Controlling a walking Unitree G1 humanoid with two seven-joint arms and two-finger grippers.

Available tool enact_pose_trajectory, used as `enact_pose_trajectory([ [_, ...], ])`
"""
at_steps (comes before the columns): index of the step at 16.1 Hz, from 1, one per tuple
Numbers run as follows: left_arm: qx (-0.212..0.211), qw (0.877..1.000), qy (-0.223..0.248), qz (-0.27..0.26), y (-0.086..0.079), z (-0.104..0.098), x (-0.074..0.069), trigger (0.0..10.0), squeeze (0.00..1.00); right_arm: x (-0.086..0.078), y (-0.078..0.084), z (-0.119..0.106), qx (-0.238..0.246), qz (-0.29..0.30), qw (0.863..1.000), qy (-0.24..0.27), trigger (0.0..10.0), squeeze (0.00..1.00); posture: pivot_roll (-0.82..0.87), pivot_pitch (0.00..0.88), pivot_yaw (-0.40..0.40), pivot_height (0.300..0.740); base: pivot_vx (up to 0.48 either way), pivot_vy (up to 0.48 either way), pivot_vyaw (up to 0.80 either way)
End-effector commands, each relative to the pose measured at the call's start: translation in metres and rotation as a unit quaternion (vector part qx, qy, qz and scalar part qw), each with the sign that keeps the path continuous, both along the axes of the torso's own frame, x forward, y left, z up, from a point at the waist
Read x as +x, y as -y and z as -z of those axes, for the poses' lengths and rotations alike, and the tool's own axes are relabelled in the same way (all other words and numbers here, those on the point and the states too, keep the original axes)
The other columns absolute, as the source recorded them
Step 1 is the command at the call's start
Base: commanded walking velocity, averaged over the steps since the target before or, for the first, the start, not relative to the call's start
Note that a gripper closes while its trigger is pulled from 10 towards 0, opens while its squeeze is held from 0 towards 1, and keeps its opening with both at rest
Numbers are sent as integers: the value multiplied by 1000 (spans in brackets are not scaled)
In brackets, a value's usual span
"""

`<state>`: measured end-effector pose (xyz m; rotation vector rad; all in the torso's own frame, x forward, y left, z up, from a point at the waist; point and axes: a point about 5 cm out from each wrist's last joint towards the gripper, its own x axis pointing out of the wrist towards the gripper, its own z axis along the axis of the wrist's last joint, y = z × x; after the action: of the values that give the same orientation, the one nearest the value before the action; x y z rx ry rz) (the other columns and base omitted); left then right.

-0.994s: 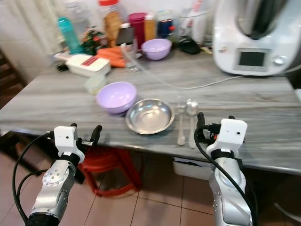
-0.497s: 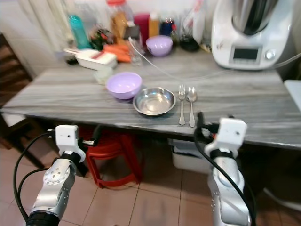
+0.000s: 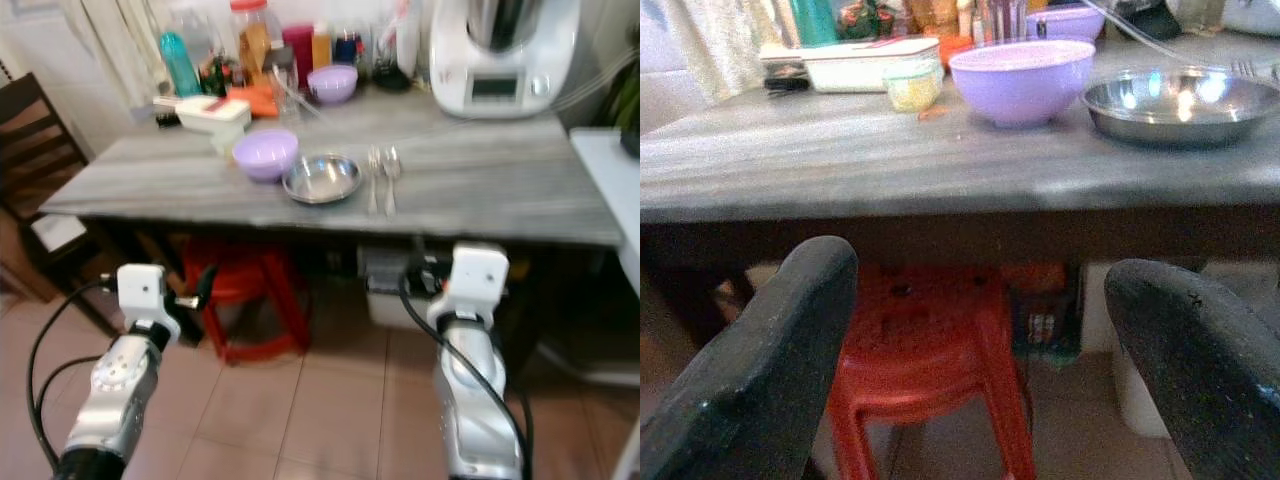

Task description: Setting the table

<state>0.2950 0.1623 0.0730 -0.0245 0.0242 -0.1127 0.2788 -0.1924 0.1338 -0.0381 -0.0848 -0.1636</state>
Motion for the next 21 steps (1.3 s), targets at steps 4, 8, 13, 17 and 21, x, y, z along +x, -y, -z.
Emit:
enact_pose_trajectory([
  [4, 3, 1000, 5, 0, -2, -3, 2, 10000, 0, 2, 3, 0, 18, 10, 1000, -6, 10000, 0, -134, 0, 135, 740, -298, 0, 0],
  [8, -9, 999, 18, 42, 6, -4, -2, 10000, 0, 0, -2, 0, 34, -5, 999, 1, 10000, 0, -140, 0, 141, 740, -74, 0, 0],
  [13, -6, 998, 26, 63, 8, -7, 0, 10000, 0, 0, -2, 2, 41, -4, 999, -5, 10000, 0, -140, 0, 142, 740, 0, 0, 0],
  [17, -11, 997, 24, 72, 12, -6, -1, 10000, 0, 0, -2, 1, 41, -7, 999, -4, 10000, 0, -140, 0, 140, 740, 0, 0, -530],
  [21, -18, 996, 20, 80, 15, -5, -2, 10000, 0, 0, -4, 1, 41, -10, 999, -3, 10000, 0, -141, 0, 142, 740, 0, -168, 0],
])
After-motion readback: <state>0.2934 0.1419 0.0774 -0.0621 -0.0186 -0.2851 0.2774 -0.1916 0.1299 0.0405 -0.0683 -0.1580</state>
